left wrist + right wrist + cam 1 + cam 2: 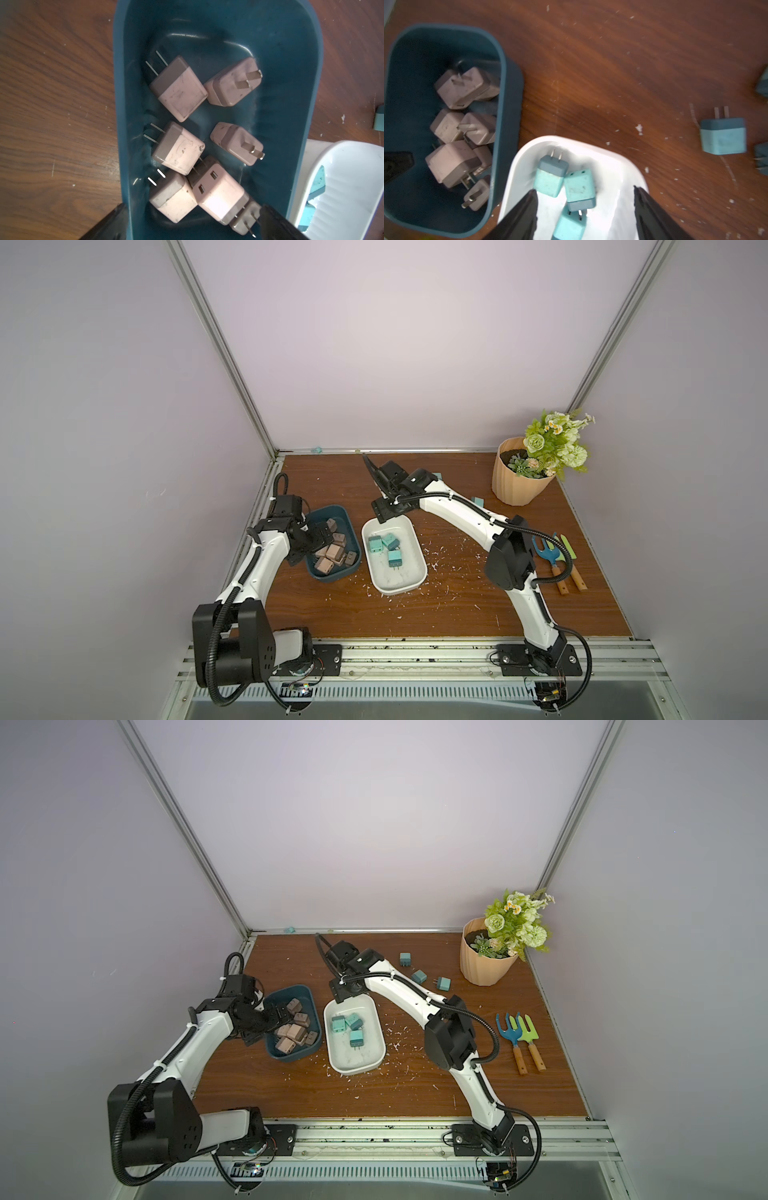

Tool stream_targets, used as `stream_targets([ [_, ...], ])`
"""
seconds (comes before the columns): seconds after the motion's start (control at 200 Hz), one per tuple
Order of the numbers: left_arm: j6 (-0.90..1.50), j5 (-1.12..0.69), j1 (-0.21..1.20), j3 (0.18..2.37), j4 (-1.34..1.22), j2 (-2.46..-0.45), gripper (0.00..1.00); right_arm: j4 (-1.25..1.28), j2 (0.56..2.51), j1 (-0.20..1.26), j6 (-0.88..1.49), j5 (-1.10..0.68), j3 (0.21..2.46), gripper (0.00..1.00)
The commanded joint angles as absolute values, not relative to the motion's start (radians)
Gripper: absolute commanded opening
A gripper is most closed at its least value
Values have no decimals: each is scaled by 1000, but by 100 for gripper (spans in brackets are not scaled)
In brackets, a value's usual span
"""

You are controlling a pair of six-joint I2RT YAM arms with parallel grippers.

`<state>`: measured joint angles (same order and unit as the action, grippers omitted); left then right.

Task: Place the plugs by color into the storage box
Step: Place the plug in the storage box, then pick up the plug from the center of the board.

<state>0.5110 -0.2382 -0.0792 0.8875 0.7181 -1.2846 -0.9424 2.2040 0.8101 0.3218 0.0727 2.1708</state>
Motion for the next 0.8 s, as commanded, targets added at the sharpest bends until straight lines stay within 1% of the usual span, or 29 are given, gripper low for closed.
stream_targets([
  [0.0, 509, -232, -72, 890, 742, -1305, 100, -986, 2172, 677, 291, 90, 2160, 77],
  [0.215, 508, -235, -72, 901, 742, -1314, 100, -948, 2293, 583, 212, 85, 2190, 81],
  [0.485, 512, -240, -72, 907, 746, -1318, 100, -937, 2446, 544, 175, 74, 2289, 83],
  [0.686, 515, -238, -72, 906, 746, -1321, 100, -922, 2490, 538, 172, 78, 2287, 82],
  [0.796, 518, -239, -72, 911, 746, -1323, 100, -897, 2487, 537, 173, 83, 2254, 78],
])
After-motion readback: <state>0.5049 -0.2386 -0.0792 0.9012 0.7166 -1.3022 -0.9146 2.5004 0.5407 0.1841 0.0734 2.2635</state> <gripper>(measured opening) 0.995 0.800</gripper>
